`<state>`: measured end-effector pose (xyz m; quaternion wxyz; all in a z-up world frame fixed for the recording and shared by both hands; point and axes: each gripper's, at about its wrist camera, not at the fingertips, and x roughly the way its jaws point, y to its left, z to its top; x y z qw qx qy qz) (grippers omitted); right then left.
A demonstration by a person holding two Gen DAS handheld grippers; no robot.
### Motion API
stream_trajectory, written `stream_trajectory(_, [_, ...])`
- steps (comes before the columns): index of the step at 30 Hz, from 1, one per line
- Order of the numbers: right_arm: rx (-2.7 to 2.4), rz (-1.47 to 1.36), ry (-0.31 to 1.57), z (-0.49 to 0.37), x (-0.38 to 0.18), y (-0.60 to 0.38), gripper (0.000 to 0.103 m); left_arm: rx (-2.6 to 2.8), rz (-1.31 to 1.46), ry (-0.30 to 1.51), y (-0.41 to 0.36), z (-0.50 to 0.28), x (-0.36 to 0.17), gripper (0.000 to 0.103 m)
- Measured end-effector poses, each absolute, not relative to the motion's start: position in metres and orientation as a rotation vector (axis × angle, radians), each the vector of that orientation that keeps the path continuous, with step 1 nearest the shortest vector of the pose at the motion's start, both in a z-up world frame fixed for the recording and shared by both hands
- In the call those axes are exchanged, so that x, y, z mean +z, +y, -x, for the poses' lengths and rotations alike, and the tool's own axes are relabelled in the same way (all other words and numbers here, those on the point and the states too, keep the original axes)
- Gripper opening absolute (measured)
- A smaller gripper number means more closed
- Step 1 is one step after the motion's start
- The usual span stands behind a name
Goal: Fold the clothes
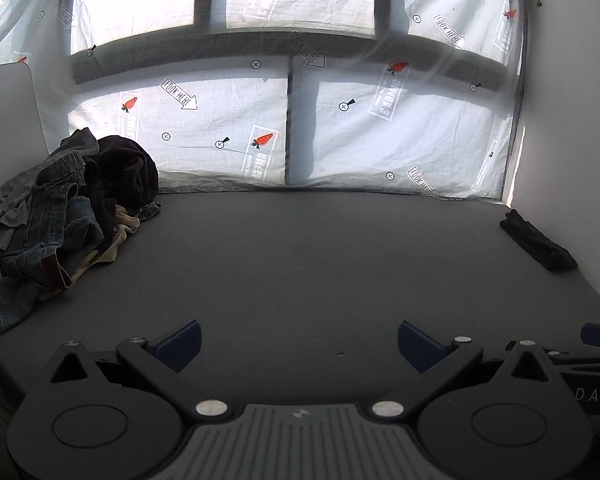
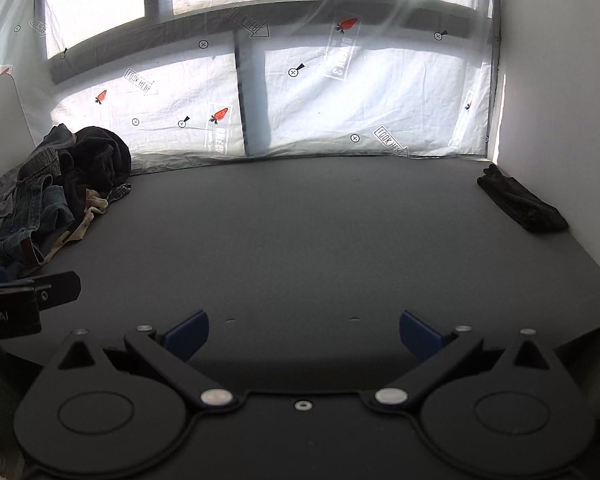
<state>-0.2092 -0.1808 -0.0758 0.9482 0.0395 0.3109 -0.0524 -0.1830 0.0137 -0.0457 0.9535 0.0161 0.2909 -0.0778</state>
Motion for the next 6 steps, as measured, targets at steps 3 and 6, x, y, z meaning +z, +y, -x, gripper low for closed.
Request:
stream_trajectory(3, [-0.102, -0.064, 0.629, 0.2104, -0.0751, -0.178, 0.103, -0.165, -0.034, 0.588, 0.012, 0.1836, -0.0448, 0.103])
stream_trajectory(6, [-0.105, -0.054, 0.62, 0.2116, -0.0728, -0.1776, 0.103, -0.165, -0.041, 0.58, 0.0094, 0.1839, -0.0438, 0.103])
